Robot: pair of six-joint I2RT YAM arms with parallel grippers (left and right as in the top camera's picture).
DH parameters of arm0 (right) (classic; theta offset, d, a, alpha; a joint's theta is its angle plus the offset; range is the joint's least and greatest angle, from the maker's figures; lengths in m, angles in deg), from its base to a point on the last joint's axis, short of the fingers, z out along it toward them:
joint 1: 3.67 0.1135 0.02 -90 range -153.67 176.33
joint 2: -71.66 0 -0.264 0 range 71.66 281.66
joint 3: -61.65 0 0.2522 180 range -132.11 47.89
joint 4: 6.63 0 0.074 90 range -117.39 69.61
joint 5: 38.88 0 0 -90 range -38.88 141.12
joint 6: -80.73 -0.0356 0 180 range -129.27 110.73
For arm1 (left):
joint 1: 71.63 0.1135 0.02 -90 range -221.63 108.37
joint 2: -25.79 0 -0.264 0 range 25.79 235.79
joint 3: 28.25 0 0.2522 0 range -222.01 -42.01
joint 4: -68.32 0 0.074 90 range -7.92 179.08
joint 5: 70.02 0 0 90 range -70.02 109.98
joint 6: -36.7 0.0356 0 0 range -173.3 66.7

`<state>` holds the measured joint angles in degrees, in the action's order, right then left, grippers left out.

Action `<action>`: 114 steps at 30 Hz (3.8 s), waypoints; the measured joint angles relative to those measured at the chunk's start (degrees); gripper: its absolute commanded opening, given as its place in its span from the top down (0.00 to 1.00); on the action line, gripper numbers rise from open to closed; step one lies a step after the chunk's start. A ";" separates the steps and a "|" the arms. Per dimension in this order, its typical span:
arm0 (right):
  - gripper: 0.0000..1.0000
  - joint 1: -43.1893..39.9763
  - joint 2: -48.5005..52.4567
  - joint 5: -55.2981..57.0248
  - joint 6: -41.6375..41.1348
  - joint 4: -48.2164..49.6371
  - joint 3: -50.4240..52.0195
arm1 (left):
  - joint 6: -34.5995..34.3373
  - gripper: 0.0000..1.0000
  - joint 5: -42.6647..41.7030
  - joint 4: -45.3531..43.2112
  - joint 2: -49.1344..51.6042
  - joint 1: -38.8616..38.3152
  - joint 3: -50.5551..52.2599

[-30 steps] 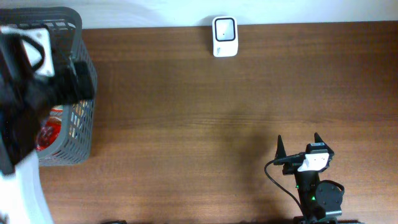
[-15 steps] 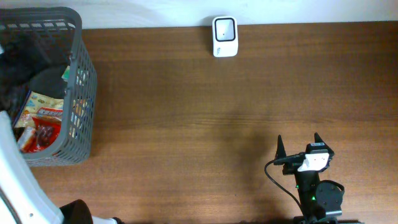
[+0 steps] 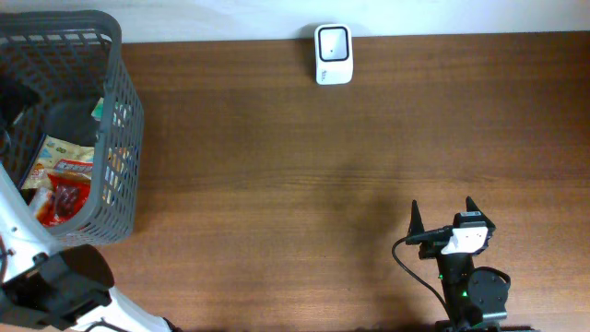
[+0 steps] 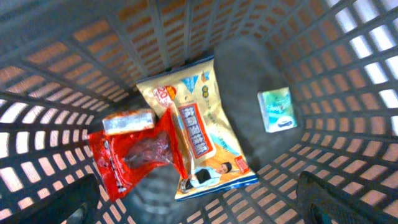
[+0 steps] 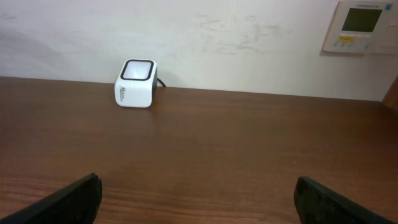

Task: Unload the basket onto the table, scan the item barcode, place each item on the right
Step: 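Reach the left gripper into the basket and grasp the yellow-white wafer bag, then lift the wafer bag out and drop it on the table center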

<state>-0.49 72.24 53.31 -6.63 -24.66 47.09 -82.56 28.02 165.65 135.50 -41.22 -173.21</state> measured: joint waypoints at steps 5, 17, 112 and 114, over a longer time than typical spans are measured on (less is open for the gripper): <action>0.02 0.00 0.00 0.00 -0.02 0.00 0.00 | -1.51 0.01 -0.04 2.54 4.15 0.00 0.00; 0.02 0.00 0.00 0.00 0.00 0.00 0.00 | -1.99 0.05 -0.04 4.24 10.64 -0.02 0.04; 0.02 0.00 0.00 0.02 0.00 0.00 0.00 | 5.05 1.00 -21.29 0.09 -6.29 -27.36 -15.87; 0.02 0.00 0.00 0.00 0.00 0.00 0.00 | 5.22 1.00 -21.79 0.07 -4.44 -32.33 -15.87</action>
<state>-0.49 72.24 53.31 -6.63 -24.66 47.09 -77.33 6.22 165.71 131.06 -73.55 -189.07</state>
